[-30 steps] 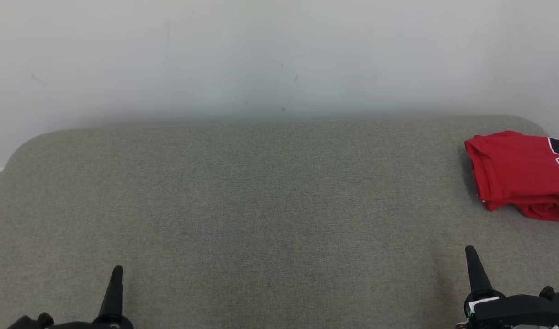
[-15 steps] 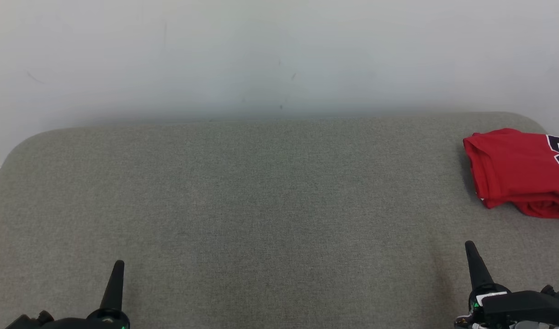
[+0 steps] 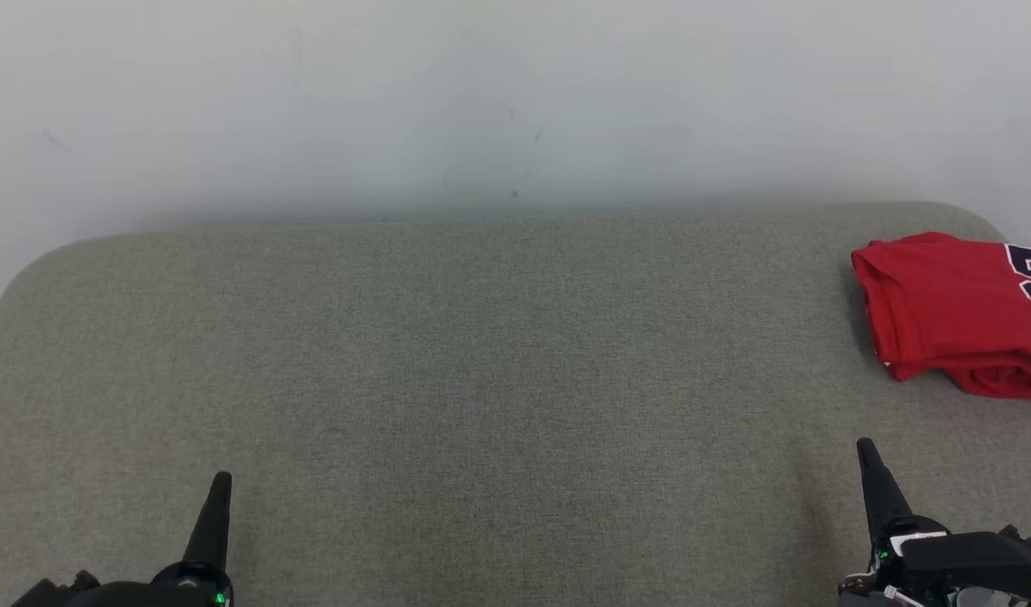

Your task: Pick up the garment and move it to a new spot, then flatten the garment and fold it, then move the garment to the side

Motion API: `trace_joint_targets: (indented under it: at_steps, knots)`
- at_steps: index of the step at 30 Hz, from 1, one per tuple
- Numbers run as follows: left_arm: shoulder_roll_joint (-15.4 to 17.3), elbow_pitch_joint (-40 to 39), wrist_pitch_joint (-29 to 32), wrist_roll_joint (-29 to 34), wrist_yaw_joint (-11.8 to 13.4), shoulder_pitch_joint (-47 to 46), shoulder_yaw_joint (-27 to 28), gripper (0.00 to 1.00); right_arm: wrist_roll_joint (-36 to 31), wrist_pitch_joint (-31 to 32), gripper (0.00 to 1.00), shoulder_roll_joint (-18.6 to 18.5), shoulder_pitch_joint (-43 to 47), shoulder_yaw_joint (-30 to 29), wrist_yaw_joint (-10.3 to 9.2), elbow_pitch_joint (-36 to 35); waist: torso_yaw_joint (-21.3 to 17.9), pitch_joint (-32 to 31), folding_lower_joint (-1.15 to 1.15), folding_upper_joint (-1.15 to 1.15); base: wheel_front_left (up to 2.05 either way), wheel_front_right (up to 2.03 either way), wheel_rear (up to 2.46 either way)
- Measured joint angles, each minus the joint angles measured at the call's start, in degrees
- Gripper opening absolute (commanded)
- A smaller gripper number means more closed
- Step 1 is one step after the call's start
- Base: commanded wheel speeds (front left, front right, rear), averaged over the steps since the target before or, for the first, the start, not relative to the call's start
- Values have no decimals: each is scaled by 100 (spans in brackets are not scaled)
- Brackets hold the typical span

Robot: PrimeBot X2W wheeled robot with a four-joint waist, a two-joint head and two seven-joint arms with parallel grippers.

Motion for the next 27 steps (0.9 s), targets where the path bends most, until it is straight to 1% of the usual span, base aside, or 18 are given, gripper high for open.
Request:
trace_joint_targets:
  at_steps: [27]
  knots:
    - [-11,-38,283,-1134,-1,-117,22,0,1039,275,0,58,-116,-113,-1,-38,-62,69,0,0,0,0,0]
